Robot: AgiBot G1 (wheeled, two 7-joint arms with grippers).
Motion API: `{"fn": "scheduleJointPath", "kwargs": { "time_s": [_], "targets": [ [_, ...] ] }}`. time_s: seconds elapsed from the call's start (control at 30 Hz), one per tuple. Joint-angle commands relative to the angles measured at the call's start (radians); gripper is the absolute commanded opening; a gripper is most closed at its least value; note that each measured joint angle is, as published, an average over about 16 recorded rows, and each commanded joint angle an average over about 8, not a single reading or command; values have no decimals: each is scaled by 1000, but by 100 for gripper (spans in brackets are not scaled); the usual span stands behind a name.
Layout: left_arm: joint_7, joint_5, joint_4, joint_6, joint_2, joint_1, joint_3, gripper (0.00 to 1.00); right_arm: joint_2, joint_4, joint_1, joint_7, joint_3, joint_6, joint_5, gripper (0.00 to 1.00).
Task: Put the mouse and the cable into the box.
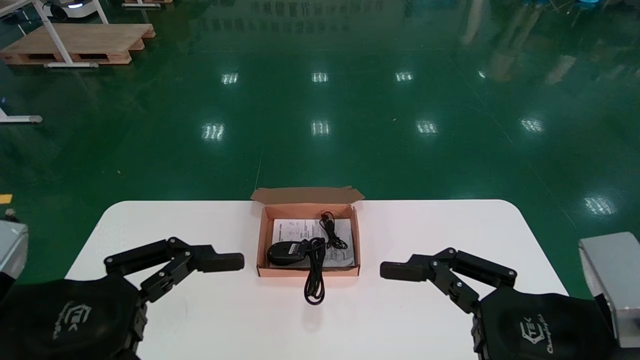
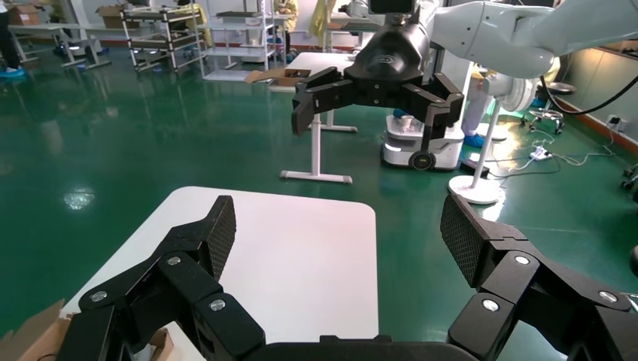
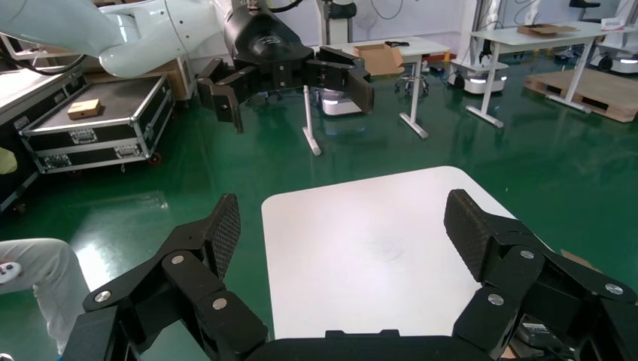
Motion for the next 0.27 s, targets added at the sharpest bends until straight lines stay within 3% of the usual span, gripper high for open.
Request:
{"fn": "scheduleJointPath", "kwargs": {
  "time_s": [0.03,0.27],
  "targets": [
    [1,3,3,-4,2,-2,3,100,0,0,0,0,0,0,-1,100],
    [3,8,7,-11,5,-5,7,100,-1,-1,0,0,-1,1,-2,100]
  ]
}}
